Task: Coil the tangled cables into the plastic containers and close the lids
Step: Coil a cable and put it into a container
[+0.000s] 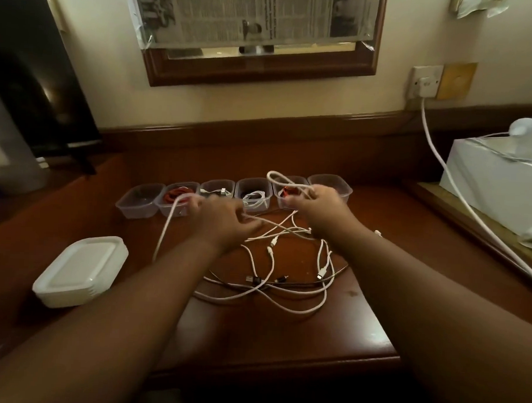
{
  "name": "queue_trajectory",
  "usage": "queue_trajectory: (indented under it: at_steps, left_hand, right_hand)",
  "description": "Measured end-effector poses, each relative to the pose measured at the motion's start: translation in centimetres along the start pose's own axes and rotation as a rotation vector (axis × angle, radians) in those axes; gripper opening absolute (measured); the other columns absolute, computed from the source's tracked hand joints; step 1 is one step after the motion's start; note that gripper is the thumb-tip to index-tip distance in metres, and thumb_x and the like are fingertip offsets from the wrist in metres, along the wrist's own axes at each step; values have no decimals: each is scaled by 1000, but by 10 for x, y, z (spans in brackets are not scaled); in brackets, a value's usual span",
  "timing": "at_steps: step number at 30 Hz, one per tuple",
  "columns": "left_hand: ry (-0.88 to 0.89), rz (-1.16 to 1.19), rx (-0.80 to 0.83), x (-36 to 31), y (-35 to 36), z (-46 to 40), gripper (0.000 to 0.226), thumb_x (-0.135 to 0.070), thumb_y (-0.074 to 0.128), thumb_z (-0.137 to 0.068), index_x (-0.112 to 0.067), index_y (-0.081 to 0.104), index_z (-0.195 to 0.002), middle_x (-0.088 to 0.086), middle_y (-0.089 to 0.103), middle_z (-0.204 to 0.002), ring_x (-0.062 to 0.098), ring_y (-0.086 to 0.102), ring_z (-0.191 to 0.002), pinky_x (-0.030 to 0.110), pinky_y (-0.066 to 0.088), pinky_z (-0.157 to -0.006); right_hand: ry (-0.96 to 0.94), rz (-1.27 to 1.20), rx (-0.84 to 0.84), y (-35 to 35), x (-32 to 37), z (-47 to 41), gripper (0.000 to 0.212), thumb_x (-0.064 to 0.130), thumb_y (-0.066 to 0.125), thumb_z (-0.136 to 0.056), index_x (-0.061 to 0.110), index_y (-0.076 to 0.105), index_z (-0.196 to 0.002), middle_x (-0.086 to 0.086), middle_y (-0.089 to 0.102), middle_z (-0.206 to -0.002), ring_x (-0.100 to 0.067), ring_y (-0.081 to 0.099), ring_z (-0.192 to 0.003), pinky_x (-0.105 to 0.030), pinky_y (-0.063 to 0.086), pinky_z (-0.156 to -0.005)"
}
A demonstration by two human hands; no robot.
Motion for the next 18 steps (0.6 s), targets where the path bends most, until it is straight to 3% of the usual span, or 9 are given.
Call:
queue_trajectory:
  at_steps: [2, 5, 7, 9, 11, 13, 15, 16, 18]
  left_hand:
    - [43, -228, -40, -8, -27, -6, 48, -77, 48, -82, -30, 60, -84, -8, 60, -84, 17, 54, -91, 43, 29, -87]
    - [15, -196, 102, -9, -42, -15, 23, -48, 56, -93, -28, 65, -100, 0, 68, -96, 24, 63, -91, 40, 45, -86]
    - [-26, 91, 214, -13, -48, -17, 9, -32, 61, -93, -28, 64, -100, 1, 67, -98, 20, 62, -87, 38, 54, -79]
    - [-119, 571, 280, -21, -56, -18, 10, -17, 59, -94, -23, 63, -101, -1, 64, -93, 12, 59, -78, 28, 51, -65]
    - [-287, 1084, 318, -30, -61, -16, 22, -4, 49, -95, -16, 63, -107, -1, 56, -81, 8, 48, -61, 21, 38, -52]
    - [-434, 1465, 287, -39, -68, -14, 29, 1, 45, -88, -14, 63, -105, 2, 49, -78, 10, 42, -58, 23, 35, -51]
    - [-503, 1599, 203, -44, -75, -12, 31, 2, 45, -84, -14, 65, -102, 4, 48, -80, 13, 43, -63, 28, 39, -55]
    - [-517, 1617, 180, -48, -79, -11, 32, 3, 45, -83, -13, 66, -101, 4, 47, -78, 13, 42, -62, 28, 39, -56]
    - [-487, 1633, 192, -58, -89, -9, 31, 5, 45, -83, -11, 66, -100, 2, 44, -70, 10, 39, -56, 26, 38, -54]
  right_hand:
    - [-46, 95, 111, 19, -4, 2, 27, 35, 70, -88, 12, 59, -98, -3, 59, -80, -15, 54, -67, -26, 47, -59]
    - [-74, 388, 255, 45, -6, 9, 33, 38, 76, -83, 12, 62, -98, -4, 64, -89, -16, 61, -80, -25, 46, -62]
    - [-64, 440, 292, 53, -6, 13, 27, 37, 73, -86, 13, 60, -87, -3, 61, -81, -14, 57, -74, -25, 43, -61]
    - [-50, 212, 281, 55, 2, 19, 26, 35, 71, -88, 15, 56, -82, -1, 54, -74, -11, 49, -64, -24, 41, -56]
    - [-30, -78, 290, 54, 13, 25, 23, 34, 71, -88, 15, 58, -90, 2, 53, -75, -9, 45, -62, -23, 38, -52]
    - [-24, -231, 402, 61, 23, 34, 29, 35, 70, -88, 14, 61, -107, 5, 52, -75, -8, 43, -62, -23, 34, -52]
    - [-67, -255, 533, 72, 38, 47, 32, 31, 68, -90, 10, 60, -113, 3, 50, -71, -8, 39, -56, -22, 32, -49]
    - [-104, -226, 556, 77, 45, 53, 24, 27, 66, -91, 10, 60, -107, 1, 52, -70, -8, 39, -54, -21, 32, -48]
    - [-136, -160, 468, 75, 53, 58, 14, 25, 61, -95, 11, 61, -94, -1, 57, -72, -9, 44, -55, -22, 35, -50]
Point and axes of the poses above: each hand's wrist, its own z-axis away from the middle knuckle, its own y-axis out of the palm, x = y × z, the point moved 8 cm from there along -z, towards the middle knuckle
